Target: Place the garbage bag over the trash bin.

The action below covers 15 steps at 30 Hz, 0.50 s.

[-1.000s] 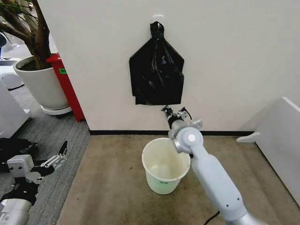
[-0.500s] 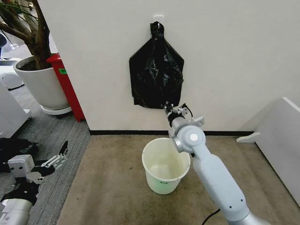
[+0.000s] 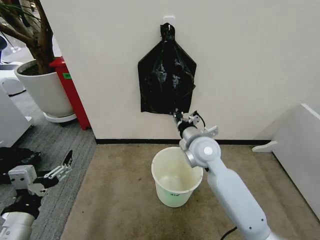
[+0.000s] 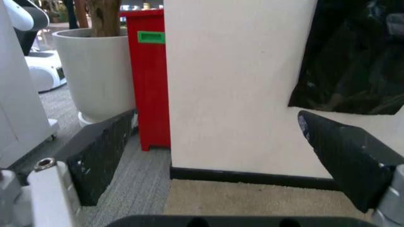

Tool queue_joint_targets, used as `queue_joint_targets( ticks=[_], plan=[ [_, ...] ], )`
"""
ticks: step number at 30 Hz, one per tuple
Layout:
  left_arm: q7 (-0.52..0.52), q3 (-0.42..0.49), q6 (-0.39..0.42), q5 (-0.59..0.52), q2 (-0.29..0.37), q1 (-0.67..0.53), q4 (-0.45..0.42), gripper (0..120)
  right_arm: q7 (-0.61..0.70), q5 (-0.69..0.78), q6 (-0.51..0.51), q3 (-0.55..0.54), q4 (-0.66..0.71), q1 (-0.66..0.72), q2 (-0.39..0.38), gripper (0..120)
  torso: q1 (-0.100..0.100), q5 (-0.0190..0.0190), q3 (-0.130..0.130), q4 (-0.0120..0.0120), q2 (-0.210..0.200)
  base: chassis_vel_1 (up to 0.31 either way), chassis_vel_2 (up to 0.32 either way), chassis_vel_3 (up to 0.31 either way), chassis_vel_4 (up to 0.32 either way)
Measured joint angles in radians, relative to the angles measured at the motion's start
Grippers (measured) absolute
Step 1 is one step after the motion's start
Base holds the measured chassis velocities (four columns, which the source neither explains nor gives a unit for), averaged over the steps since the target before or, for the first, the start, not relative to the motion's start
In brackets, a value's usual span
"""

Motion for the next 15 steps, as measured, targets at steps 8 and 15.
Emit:
queue_joint_targets(
  ticks=[8, 15],
  plan=[
    [0.001, 0.0, -0.001, 0.001, 0.0, 0.0, 0.0, 100, 0.003, -0.013, -0.003, -0.006, 0.038, -0.071, -0.009, 0, 0.0, 0.0001, 0.0, -0.0001, 0.0, 0.0, 0.0, 0.0, 0.0],
    [0.001, 0.0, -0.001, 0.001, 0.0, 0.001, 0.0, 100, -0.001, -0.045, -0.026, -0.007, 0.057, -0.052, -0.016, 0, 0.0, 0.0, 0.0, 0.0001, 0.0, 0.0, 0.0, 0.0, 0.0]
  ],
)
